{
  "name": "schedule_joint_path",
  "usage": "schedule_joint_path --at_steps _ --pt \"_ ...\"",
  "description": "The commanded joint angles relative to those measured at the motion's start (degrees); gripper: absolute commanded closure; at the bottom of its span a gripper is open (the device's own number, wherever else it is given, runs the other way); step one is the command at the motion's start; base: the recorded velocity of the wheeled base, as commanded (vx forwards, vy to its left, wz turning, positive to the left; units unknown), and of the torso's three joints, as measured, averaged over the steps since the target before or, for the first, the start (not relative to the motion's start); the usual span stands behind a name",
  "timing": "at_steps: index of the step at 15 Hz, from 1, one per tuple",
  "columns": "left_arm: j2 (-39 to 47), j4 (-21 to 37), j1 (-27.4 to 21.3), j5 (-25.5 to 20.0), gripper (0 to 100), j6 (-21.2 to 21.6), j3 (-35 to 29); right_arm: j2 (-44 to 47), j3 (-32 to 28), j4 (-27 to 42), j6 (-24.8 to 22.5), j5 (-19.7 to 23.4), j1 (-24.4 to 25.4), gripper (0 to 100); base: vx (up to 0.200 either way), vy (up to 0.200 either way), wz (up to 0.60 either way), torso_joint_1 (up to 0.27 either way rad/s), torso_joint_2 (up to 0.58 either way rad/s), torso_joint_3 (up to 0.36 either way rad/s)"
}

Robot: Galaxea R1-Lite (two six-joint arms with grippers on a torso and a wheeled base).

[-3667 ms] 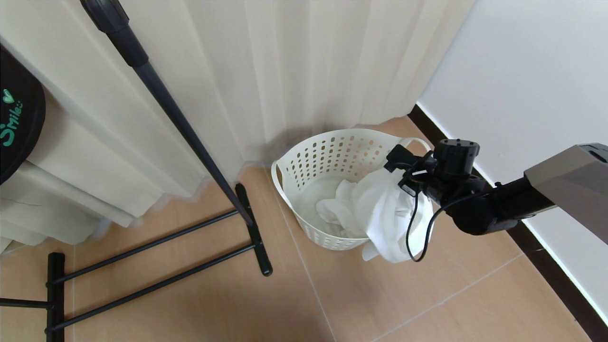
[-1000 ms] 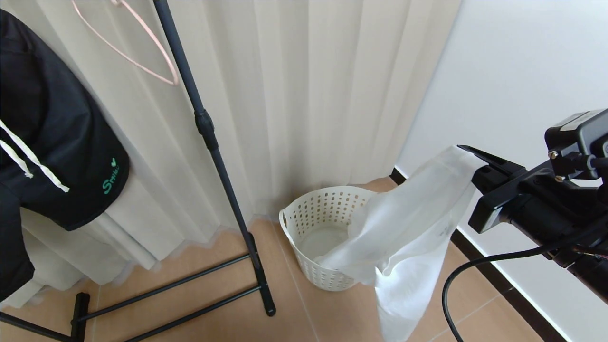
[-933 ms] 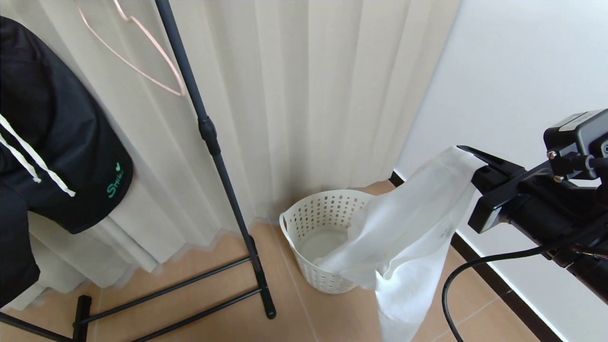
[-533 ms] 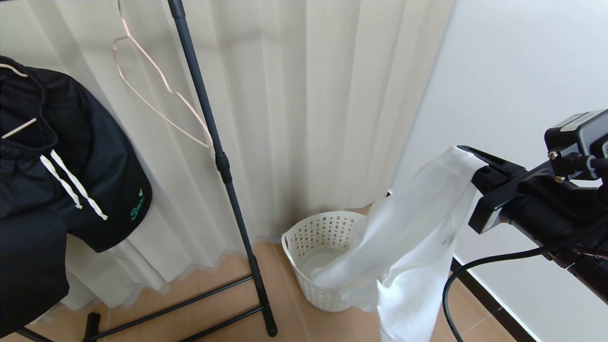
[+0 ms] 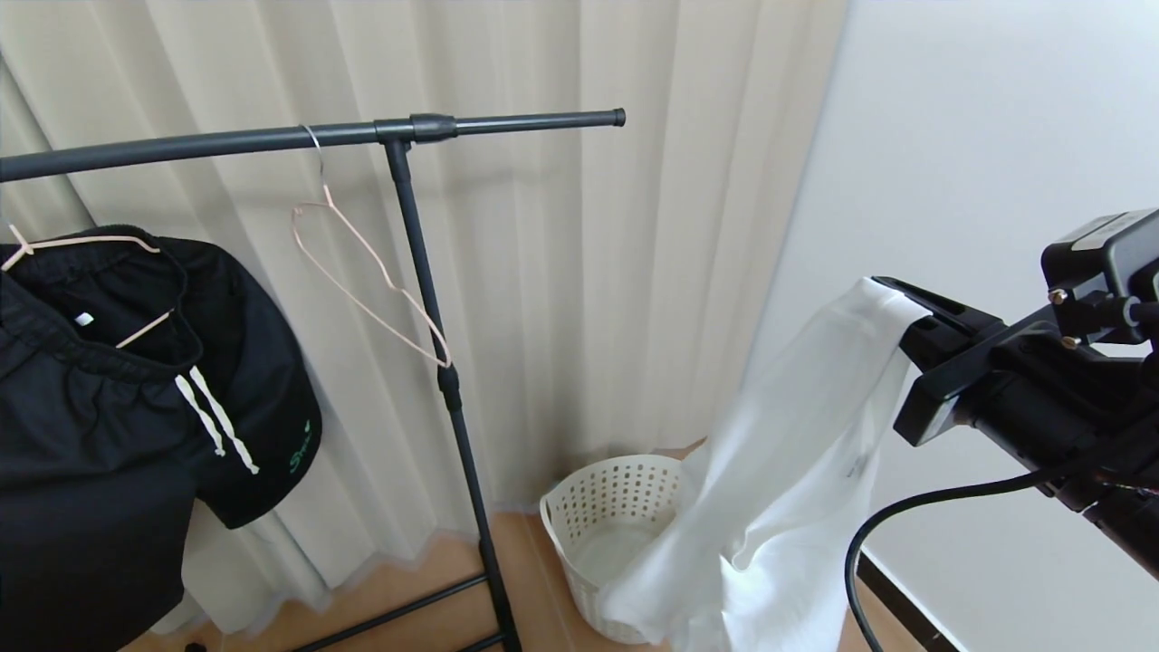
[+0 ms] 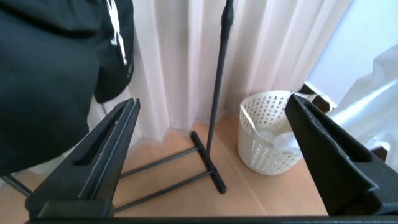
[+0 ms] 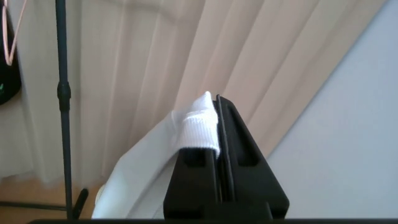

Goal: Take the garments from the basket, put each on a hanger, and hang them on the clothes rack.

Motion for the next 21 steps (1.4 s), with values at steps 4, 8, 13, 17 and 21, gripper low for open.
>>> schedule_joint_path --at_steps 4,8,13,17,21 --pt "0.09 -0.03 0.0 0.0 0 -0.04 0.04 0.06 0.11 0.01 0.05 -0.02 0.01 100 0.0 0.0 0.0 0.229 -0.58 -0.32" --pt "0.09 -0.03 0.0 0.0 0 -0.04 0.04 0.06 0.37 -0.17 -0.03 -0.02 0.01 100 0.0 0.0 0.0 0.22 -0.55 -0.318" --pt "0.09 -0.03 0.0 0.0 0 0.05 0.04 0.15 0.37 -0.17 0.05 -0.02 0.01 100 0.0 0.0 0.0 0.164 -0.39 -0.227" --pt "0.09 0.06 0.0 0.0 0 -0.04 0.04 0.33 0.9 -0.17 -0.03 0.07 0.01 100 0.0 0.0 0.0 0.162 -0.36 -0.211" --pt "0.09 -0.03 0.0 0.09 0 -0.13 0.04 0.24 0.9 -0.17 -0.03 -0.11 0.01 100 0.0 0.0 0.0 0.159 -0.35 -0.188"
